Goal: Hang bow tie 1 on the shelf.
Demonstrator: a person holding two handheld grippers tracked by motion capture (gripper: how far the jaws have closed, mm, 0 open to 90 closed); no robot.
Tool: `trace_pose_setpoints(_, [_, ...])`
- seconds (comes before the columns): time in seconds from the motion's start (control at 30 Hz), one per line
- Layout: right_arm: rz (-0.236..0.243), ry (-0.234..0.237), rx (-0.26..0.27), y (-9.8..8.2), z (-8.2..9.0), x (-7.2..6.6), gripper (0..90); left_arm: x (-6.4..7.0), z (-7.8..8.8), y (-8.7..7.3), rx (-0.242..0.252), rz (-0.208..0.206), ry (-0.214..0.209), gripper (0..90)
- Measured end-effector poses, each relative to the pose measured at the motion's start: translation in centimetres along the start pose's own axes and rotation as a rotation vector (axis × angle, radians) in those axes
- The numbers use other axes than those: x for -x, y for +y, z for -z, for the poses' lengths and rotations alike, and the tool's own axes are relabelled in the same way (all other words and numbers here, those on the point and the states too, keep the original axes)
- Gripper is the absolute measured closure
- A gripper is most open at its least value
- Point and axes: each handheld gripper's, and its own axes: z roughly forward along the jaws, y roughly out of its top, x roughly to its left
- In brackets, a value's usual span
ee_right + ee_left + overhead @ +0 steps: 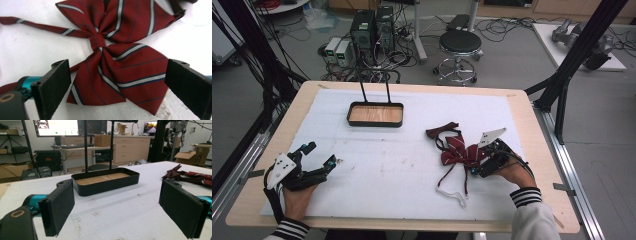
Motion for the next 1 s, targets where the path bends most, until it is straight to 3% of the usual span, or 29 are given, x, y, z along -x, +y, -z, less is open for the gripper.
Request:
trace_pose_setpoints(0.07, [0.002,0.006,-0.013,-0.1,-0.3,0.1,6.4,0.0,0.0,0.0,0.000,0.000,0.000,13.5])
trace_pose_setpoints(0.13, [0.002,0.014,-0.034,-0.2,-0.5,0.3,18.6,0.0,0.0,0.0,0.000,0.000,0.000,13.5])
trace_pose_setpoints(0.43, [-0.034,0.018,-0.063,-0.5,-0.8,0.8,25.5,0.0,0.0,0.0,0.000,0.000,0.000,13.5])
trace_pose_setpoints(0.47, [-0.045,0.030,-0.058,-0.5,-0.7,0.8,32.8,0.0,0.0,0.0,0.000,0.000,0.000,13.5])
trace_pose_setpoints(0.53, [-0.048,0.038,-0.059,-0.5,-0.7,0.8,37.8,0.0,0.0,0.0,0.000,0.000,0.000,13.5])
trace_pose_setpoints(0.7, [-0.060,0.031,-0.049,-0.6,-0.5,1.1,45.4,0.0,0.0,0.0,-0.001,-0.001,0.000,13.5])
trace_pose_setpoints(0.73, [-0.087,0.031,-0.041,-0.7,-0.5,1.1,51.2,0.0,0.0,0.0,-0.001,-0.001,0.000,13.6])
trace_pose_setpoints(0.8, [-0.092,0.029,-0.042,-0.7,-0.4,1.1,53.2,0.0,0.0,0.0,-0.001,-0.001,0.000,13.5])
trace_pose_setpoints(0.93, [-0.141,0.028,-0.043,-0.6,-0.3,1.3,67.6,0.0,0.0,0.0,-0.001,-0.001,0.000,13.6])
trace_pose_setpoints(1.0, [-0.165,0.010,-0.047,-0.5,-0.3,1.3,80.2,0.0,0.0,0.0,-0.001,-0.001,0.000,13.6])
